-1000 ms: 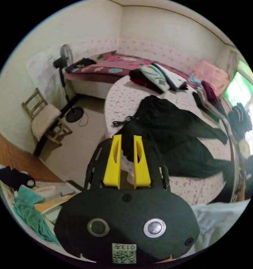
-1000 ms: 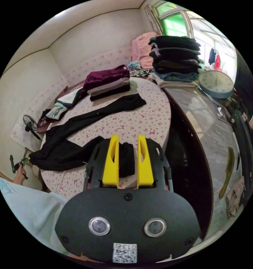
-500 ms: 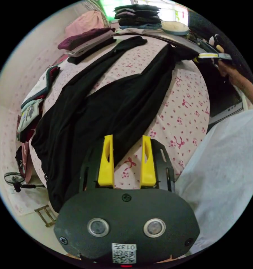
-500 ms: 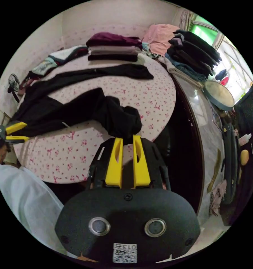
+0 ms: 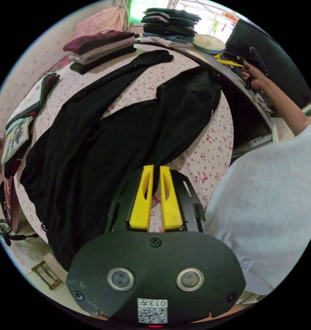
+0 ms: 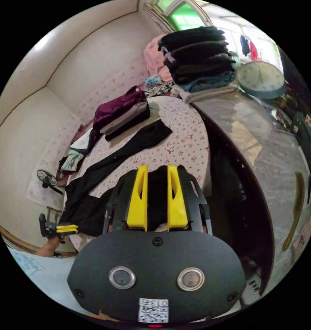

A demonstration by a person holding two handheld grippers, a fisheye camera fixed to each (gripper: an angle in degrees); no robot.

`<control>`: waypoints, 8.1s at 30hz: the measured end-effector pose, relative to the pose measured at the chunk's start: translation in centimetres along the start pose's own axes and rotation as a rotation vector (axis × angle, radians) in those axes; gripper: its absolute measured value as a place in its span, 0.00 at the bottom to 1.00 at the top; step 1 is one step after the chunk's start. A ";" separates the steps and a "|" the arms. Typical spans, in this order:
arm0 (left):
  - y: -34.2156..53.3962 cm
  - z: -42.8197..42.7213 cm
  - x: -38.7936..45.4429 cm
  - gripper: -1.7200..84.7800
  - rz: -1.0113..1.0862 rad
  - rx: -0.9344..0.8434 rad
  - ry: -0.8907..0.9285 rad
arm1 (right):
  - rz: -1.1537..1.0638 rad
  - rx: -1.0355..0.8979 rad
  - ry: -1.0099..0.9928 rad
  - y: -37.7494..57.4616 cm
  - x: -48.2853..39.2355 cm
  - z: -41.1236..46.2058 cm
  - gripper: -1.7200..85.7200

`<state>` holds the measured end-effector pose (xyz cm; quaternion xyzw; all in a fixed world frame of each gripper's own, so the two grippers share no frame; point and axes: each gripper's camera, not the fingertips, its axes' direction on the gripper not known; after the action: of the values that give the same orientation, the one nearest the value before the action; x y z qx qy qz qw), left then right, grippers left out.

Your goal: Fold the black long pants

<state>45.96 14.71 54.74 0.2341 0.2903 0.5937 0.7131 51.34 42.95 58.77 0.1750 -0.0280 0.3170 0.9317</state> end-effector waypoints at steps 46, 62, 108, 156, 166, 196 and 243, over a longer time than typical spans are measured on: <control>15.8 -5.3 -33.4 0.18 -0.955 0.229 -0.282 | -0.486 -0.116 0.366 -16.3 -11.8 14.6 0.13; 16.3 -0.1 -41.2 0.07 -0.803 0.016 -0.298 | -0.165 -0.266 0.383 -26.1 -7.8 19.6 0.05; 32.0 -0.7 -56.9 0.14 -1.187 0.436 -0.067 | 0.031 -0.152 0.140 -36.9 -5.2 20.8 0.14; 21.6 -1.4 -57.6 0.07 -0.876 0.264 -0.458 | -0.720 -0.233 0.301 -41.5 -19.1 23.7 0.03; 23.0 0.4 -60.3 0.14 -1.094 0.356 -0.191 | -0.286 -0.191 0.246 -42.8 -14.6 24.9 0.09; 6.3 2.3 -33.0 0.16 -0.362 0.188 -0.032 | -0.132 -0.233 0.322 -32.0 -4.6 18.6 0.09; -6.9 -0.5 -2.8 0.06 -0.175 0.219 -0.197 | -0.099 -0.065 0.326 -15.5 3.0 6.5 0.10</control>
<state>50.16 10.66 50.13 0.3414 0.3013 0.4684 0.7572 63.38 30.99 60.61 0.0921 0.1217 0.2941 0.9435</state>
